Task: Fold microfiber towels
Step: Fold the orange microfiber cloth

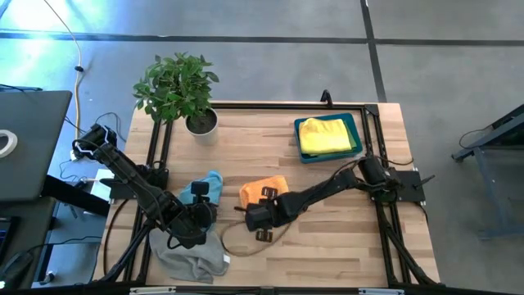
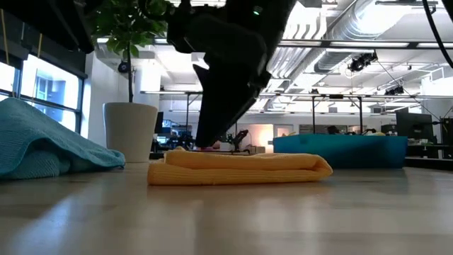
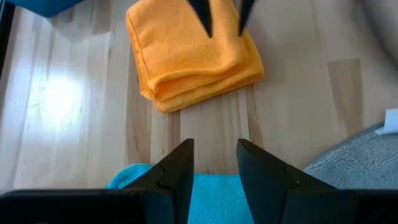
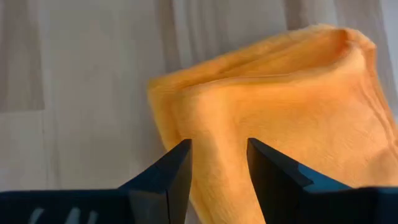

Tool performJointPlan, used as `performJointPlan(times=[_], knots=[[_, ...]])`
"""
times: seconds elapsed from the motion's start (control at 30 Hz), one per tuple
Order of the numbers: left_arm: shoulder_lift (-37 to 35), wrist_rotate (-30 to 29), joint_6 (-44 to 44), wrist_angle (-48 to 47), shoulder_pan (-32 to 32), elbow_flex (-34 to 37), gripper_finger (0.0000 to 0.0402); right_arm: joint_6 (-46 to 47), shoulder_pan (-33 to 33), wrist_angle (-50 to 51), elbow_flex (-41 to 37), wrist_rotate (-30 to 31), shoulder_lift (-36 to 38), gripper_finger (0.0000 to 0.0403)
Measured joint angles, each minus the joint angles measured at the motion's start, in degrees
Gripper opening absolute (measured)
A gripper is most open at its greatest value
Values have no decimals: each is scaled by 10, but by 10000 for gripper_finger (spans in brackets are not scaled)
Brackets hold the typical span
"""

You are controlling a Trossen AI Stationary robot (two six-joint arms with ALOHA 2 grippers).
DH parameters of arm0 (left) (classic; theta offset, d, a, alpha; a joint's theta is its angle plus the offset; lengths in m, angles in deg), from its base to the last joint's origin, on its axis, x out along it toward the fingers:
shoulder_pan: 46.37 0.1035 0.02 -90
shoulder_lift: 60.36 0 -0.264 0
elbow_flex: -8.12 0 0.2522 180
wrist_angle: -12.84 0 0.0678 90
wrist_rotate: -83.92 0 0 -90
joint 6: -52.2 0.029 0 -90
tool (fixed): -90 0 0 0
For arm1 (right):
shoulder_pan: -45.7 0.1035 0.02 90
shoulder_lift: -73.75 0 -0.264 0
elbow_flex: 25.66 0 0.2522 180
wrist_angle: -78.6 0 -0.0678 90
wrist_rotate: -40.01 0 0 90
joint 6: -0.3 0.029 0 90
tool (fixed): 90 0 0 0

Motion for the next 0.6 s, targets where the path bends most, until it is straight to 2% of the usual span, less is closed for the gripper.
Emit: performJointPlan(times=[0.27, 0.43, 0.6], knots=[[0, -5, -22, 1, 0, 0, 113, -39, 23, -138, -69, 23, 0, 147], [0, -6, -24, 3, 0, 0, 113, -35, 24, -150, -87, 66, -1, 137], [0, -6, -37, 3, 0, 0, 113, -35, 23, -152, -89, 67, -1, 100]])
